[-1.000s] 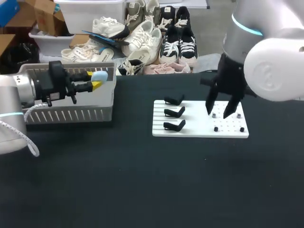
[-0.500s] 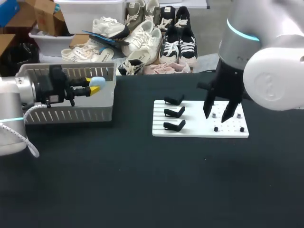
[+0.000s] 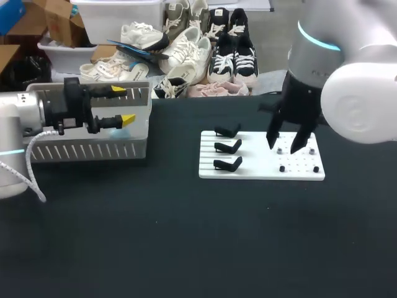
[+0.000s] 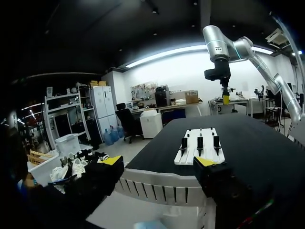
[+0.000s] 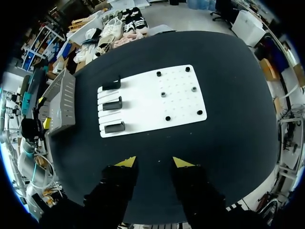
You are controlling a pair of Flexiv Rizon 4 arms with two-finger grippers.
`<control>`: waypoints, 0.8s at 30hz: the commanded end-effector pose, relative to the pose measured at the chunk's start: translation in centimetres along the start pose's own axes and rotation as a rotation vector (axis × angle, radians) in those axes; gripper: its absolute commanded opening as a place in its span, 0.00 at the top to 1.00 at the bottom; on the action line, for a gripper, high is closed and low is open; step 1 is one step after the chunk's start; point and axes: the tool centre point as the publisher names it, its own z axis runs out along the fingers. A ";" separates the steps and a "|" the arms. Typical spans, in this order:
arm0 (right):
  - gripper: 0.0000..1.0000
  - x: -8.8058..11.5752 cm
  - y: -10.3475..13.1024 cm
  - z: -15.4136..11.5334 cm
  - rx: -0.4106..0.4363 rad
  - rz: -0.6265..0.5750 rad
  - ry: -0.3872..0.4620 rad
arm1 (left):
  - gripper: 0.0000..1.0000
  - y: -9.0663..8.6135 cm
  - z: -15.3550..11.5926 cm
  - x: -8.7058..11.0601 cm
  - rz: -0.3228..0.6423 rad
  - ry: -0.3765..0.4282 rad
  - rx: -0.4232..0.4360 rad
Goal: Pick up each earbud case from the left stands, insert the matching earbuds, close the lid, and place the case in the box.
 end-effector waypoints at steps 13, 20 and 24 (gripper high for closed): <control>0.55 -0.6 -8.6 -2.9 -0.163 -0.003 -0.179 | 0.00 -9.4 5.5 -4.0 -0.054 -0.051 0.054; 0.55 -1.9 -12.6 -3.1 -0.217 -0.010 -0.188 | 0.00 -13.1 7.9 -5.1 -0.103 -0.060 0.093; 0.54 -2.8 -14.2 -3.8 -0.230 -0.024 -0.193 | 0.00 -14.8 9.4 -5.7 -0.132 -0.052 0.090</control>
